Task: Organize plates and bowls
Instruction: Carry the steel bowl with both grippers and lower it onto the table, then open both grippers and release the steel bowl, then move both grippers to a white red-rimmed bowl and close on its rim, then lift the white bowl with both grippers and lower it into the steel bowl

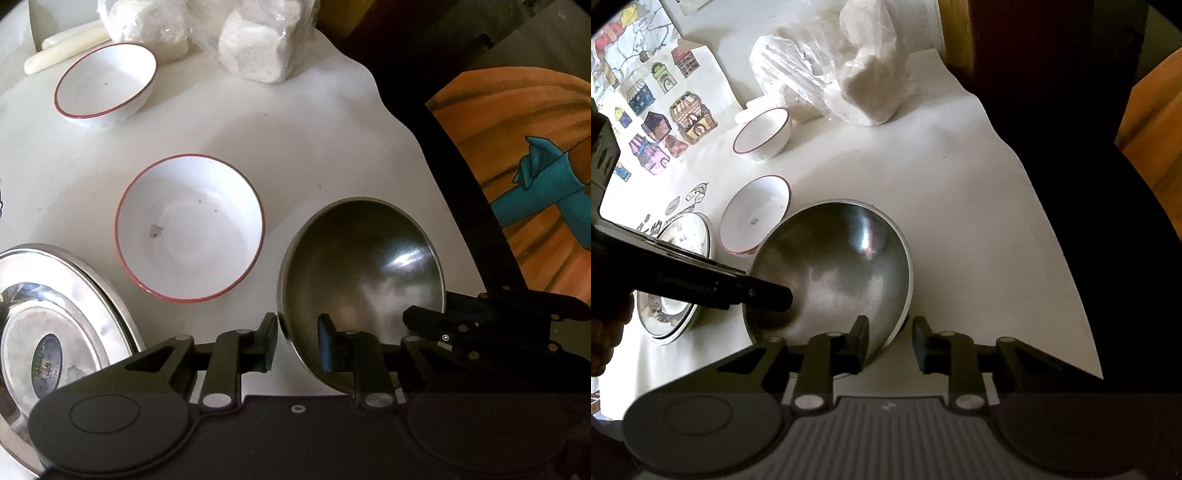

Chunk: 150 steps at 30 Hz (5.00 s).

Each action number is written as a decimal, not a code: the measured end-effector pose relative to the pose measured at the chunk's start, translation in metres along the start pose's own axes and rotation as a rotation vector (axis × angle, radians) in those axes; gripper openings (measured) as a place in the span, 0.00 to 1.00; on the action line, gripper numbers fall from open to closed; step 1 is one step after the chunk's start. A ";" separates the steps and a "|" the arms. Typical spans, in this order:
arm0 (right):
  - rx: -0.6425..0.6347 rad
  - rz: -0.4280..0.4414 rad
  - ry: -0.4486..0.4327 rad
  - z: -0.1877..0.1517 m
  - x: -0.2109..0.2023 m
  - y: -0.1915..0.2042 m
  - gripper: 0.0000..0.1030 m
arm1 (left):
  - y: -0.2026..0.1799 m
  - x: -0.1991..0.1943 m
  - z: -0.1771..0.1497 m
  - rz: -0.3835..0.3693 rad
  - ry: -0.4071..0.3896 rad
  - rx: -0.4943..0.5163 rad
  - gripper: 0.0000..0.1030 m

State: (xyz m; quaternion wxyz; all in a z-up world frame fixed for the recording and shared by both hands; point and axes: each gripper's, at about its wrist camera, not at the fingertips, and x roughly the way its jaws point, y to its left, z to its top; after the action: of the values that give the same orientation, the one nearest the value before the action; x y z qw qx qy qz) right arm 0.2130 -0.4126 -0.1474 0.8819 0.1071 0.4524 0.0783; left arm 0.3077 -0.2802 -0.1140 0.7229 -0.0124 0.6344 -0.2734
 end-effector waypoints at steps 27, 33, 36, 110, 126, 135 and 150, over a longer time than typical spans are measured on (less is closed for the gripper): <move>-0.136 0.102 -0.110 0.067 -0.005 0.025 1.00 | 0.072 -0.078 0.019 0.247 -0.235 -0.157 0.99; -0.214 0.071 -0.080 0.082 0.017 0.042 1.00 | 0.077 -0.064 0.030 0.299 -0.198 -0.114 0.99; -0.253 0.074 -0.062 0.086 0.027 0.049 1.00 | 0.076 -0.054 0.034 0.318 -0.161 -0.077 0.99; 0.104 0.103 -0.100 0.055 -0.018 0.020 0.07 | -0.007 -0.048 0.047 -0.016 -0.147 0.061 0.05; 0.145 0.060 0.009 0.008 -0.008 0.008 0.07 | -0.026 0.002 0.021 0.003 0.009 0.124 0.05; 0.127 0.063 0.023 0.010 0.000 0.008 0.08 | -0.026 0.008 0.020 0.032 0.007 0.110 0.05; 0.126 0.061 0.024 0.012 0.006 0.003 0.09 | -0.028 0.016 0.023 0.057 -0.008 0.090 0.05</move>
State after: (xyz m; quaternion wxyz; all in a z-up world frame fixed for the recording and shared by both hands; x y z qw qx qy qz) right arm 0.2260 -0.4098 -0.1442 0.8652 0.1751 0.4634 0.0778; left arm 0.3190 -0.3175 -0.1136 0.7327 0.0372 0.6189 -0.2806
